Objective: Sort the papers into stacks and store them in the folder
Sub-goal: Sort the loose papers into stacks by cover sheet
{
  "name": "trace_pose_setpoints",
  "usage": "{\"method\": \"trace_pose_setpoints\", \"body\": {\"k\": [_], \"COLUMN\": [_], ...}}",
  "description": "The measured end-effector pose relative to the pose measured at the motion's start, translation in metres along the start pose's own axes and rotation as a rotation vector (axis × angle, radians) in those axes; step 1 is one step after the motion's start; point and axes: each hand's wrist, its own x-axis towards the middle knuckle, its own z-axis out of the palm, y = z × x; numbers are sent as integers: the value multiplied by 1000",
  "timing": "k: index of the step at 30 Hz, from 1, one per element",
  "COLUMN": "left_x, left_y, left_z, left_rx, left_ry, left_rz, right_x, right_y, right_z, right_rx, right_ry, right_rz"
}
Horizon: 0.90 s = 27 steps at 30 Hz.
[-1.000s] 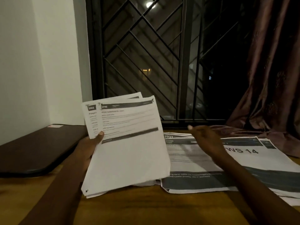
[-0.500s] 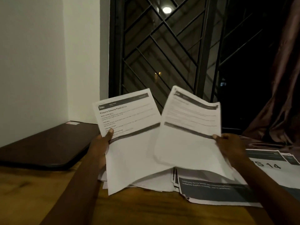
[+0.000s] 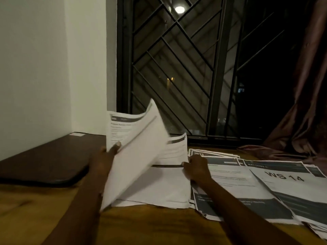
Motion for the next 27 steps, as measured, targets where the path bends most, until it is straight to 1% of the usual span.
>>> {"method": "trace_pose_setpoints", "body": {"k": [2, 4, 5, 7, 9, 11, 14, 16, 17, 19, 21, 24, 27], "left_x": [-8, -6, -3, -2, -8, -5, 3, 11, 13, 13, 6, -8, -20], "left_y": [-6, -15, -18, -16, -8, -7, -10, -16, -17, -13, -3, 13, 21], "left_z": [12, 16, 19, 21, 24, 27, 27, 29, 31, 31, 27, 22, 24], "left_rx": [108, 240, 293, 371, 412, 430, 524, 628, 677, 697, 663, 581, 565], "left_ry": [-40, -57, -38, -53, -91, -114, -127, -147, -136, -69, 26, 144, 157], "left_rz": [101, 168, 172, 151, 166, 196, 258, 252, 227, 206, 227, 332, 392], "right_x": [-7, -9, -9, -8, -7, -5, -5, -6, -6, -7, -6, -6, -11], "right_y": [-1, -1, -1, 1, 3, 7, 11, 12, 13, 11, 7, 1, 13], "right_z": [4, 2, 0, -1, -1, 1, 4, 8, 9, 8, -1, -24, -49], "right_rx": [-64, -175, -220, -186, -93, -50, -34, -61, -60, -39, 16, 120, 243], "right_ry": [-37, 20, 58, 95, 79, 60, -7, -66, -83, -90, -39, 39, 23], "right_rz": [-49, -86, -95, -106, -95, -110, -164, -184, -195, -215, -218, -221, -205]}}
